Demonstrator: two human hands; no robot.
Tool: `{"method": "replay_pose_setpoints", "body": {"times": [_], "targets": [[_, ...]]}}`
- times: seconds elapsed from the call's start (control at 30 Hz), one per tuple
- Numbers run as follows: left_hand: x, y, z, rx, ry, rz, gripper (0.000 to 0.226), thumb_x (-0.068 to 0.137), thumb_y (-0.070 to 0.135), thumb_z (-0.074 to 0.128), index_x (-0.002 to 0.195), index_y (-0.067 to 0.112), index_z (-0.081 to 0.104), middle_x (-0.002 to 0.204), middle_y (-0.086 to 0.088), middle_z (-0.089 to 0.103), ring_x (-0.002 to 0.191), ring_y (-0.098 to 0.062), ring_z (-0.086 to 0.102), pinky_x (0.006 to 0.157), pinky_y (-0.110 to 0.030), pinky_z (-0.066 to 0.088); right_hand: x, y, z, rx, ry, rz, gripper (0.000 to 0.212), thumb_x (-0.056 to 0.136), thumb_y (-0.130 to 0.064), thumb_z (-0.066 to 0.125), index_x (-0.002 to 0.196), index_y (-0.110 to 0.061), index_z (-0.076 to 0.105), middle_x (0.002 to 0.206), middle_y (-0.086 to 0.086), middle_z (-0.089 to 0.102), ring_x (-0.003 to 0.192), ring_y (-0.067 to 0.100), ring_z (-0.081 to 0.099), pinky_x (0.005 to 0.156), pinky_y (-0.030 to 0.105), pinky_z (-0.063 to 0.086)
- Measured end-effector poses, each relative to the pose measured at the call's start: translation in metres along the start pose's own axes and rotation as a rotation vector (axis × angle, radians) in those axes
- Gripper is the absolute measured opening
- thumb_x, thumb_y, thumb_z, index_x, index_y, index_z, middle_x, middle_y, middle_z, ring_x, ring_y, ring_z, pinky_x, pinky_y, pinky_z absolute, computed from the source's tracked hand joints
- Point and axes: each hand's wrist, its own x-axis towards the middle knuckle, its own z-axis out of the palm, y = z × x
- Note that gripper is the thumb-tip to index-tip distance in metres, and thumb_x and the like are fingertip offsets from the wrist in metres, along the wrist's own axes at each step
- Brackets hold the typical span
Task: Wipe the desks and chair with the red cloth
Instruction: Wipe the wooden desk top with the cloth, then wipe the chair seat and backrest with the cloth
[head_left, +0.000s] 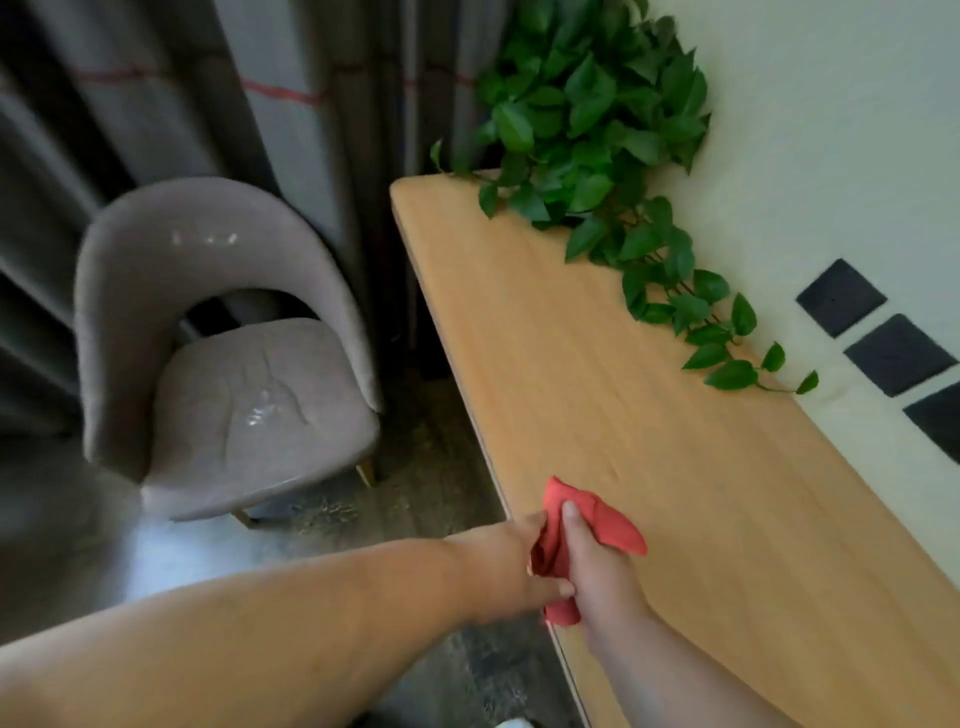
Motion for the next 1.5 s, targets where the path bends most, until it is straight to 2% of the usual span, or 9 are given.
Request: {"method": "replay_pose_setpoints", "body": {"times": [0.07,0.3,0.5,0.6,0.77,1.0,1.2,1.4,1.5], "targets": [[-0.023,-0.033,-0.025,-0.086,0.065,-0.040,0.089,0.084,0.060,0.057,0.154,0.030,0.012,0.146,-0.001,0.048,0.125,-0.021,0.053,0.104,-0.034,0.043,-0.012,-0.021,0.048,0.083,-0.071,0.057,0.039,0.082,-0.062,0.065,0.077,-0.024,0.070,0.074,0.000,0.074,0.076,0.025,0.069,0.057,0.039,0.058],[-0.101,-0.218,-0.129,-0.058,0.154,-0.063,0.085,0.089,0.057,0.053,0.155,0.023,0.011,0.155,-0.006,0.034,0.138,-0.022,0.038,0.112,-0.030,0.031,-0.050,-0.061,0.244,0.078,-0.345,0.002,0.031,0.089,-0.040,0.069,0.112,-0.019,0.071,0.106,0.007,0.075,0.098,0.027,0.071,0.095,0.052,0.053],[-0.133,-0.371,-0.179,-0.068,0.250,-0.252,0.086,0.088,0.060,0.053,0.155,0.026,0.012,0.158,-0.003,0.031,0.142,-0.019,0.033,0.111,-0.025,0.024,-0.052,-0.089,0.368,-0.006,-0.377,-0.189,0.020,0.090,-0.027,0.070,0.102,-0.012,0.073,0.103,0.000,0.076,0.094,0.012,0.071,0.094,0.036,0.053],[-0.128,-0.445,-0.185,-0.080,0.315,-0.379,0.087,0.088,0.060,0.053,0.155,0.025,0.011,0.160,-0.002,0.026,0.143,-0.020,0.031,0.112,-0.025,0.023,-0.027,-0.097,0.413,-0.144,-0.431,-0.286,0.029,0.091,-0.031,0.067,0.085,-0.003,0.067,0.073,-0.008,0.074,0.070,0.003,0.068,0.076,0.024,0.052],[-0.074,-0.549,-0.168,-0.090,0.392,-0.498,0.085,0.089,0.057,0.053,0.155,0.025,0.010,0.162,0.000,0.019,0.147,-0.020,0.021,0.115,-0.027,0.017,0.059,-0.087,0.491,-0.276,-0.471,-0.284,0.024,0.094,-0.034,0.065,0.075,-0.021,0.073,0.079,-0.005,0.074,0.082,0.011,0.069,0.079,0.022,0.053],[0.046,-0.655,-0.140,-0.034,0.559,-0.530,0.081,0.091,0.054,0.050,0.155,0.020,0.013,0.162,-0.004,0.019,0.149,-0.022,0.013,0.120,-0.031,0.011,0.184,-0.061,0.587,-0.459,-0.480,-0.197,0.046,0.067,-0.075,0.068,0.078,-0.031,0.061,0.085,-0.007,0.067,0.077,0.014,0.065,0.074,0.034,0.057],[0.113,-0.707,-0.132,0.053,0.763,-0.486,0.073,0.094,0.048,0.050,0.153,0.016,0.022,0.161,-0.009,0.021,0.149,-0.025,0.013,0.121,-0.037,0.013,0.247,-0.028,0.649,-0.593,-0.481,-0.606,0.043,0.087,-0.058,0.059,0.110,-0.023,0.069,0.115,0.006,0.070,0.107,0.025,0.065,0.095,0.037,0.049],[0.135,-0.749,-0.156,0.204,0.986,-0.457,0.050,0.100,0.030,0.039,0.148,0.016,0.036,0.158,-0.014,0.029,0.147,-0.032,0.020,0.119,-0.046,0.018,0.272,-0.038,0.684,-0.690,-0.426,-0.831,0.042,0.086,-0.059,0.062,0.116,-0.031,0.068,0.098,-0.010,0.058,0.081,0.007,0.056,0.061,0.009,0.030],[0.144,-0.767,-0.158,0.262,0.948,-0.572,0.052,0.101,0.039,0.031,0.151,0.026,0.030,0.162,-0.012,0.019,0.148,-0.033,0.014,0.119,-0.046,0.012,0.275,-0.053,0.706,-0.749,-0.559,-0.985,0.029,0.089,-0.056,0.056,0.101,-0.032,0.067,0.105,-0.013,0.067,0.097,0.002,0.060,0.087,0.012,0.040]]}}
